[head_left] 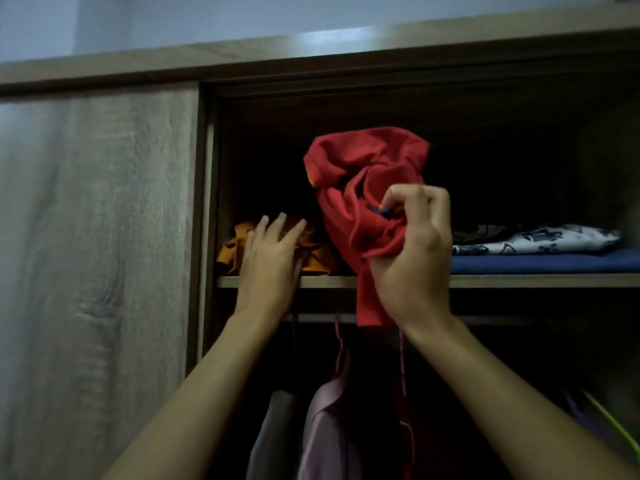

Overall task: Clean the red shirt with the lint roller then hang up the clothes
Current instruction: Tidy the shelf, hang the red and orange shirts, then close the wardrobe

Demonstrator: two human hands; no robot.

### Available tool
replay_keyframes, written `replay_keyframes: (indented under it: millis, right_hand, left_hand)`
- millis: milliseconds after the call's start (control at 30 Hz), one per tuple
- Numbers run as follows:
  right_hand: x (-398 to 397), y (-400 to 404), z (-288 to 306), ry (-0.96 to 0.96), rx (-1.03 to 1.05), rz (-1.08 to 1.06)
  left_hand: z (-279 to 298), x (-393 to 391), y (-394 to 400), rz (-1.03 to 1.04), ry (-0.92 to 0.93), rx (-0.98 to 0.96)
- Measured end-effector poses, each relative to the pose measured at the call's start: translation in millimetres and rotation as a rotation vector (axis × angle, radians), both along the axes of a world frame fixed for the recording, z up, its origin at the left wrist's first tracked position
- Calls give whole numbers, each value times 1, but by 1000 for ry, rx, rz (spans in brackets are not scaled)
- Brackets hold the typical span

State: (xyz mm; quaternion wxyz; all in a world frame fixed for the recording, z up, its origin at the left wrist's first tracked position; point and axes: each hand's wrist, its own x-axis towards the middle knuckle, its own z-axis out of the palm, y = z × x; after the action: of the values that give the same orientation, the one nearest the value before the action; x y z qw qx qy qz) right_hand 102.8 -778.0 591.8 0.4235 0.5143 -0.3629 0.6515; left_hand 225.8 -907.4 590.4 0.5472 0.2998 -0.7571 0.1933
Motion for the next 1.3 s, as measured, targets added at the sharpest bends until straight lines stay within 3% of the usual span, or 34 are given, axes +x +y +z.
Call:
replay_keyframes:
  millis: [67,167,233,300,467,533,600,667,733,800,967,1133,1300]
  right_hand:
    - [7,16,-20,23,-48,-33]
    - [9,36,-45,53,-87,-35]
    - [7,50,-61,54,-82,-9]
    - [4,67,-74,52,-54,14]
    - [-4,127,-96,74,167,210]
    - [-14,155,-100,49,279,343]
    - [-29,178,-103,31,450,469]
    - [-43,194,-109,11,624,544]
    - [-50,200,-120,-66,756,615]
    - [-53,202,-135,-203,904,665]
    - [-72,211,-174,-434,1331,799]
    - [-84,211,-182,-502,1278,652]
    - [-92,219,-170,-506,1288,806]
  left_hand:
    - [-12,1,22,-303,155,-65]
    - [-23,1,82,-932,298,265]
    - [-29,1,114,-1154,294,480]
    - [-35,0,141,-1217,243,519]
    - [-57,1,194,-1122,274,494]
    - [-72,2,211,-901,359,452]
    - [-85,5,226,-599,360,277]
    - [-96,5,238,-496,155,106]
    - [-109,0,244,-558,-144,174]
    - [-132,-8,239,-670,-298,338]
    - [-185,-8,220,-688,-216,563]
    - [-193,-12,216,-605,-223,549]
    - [-186,-20,207,-594,-276,524]
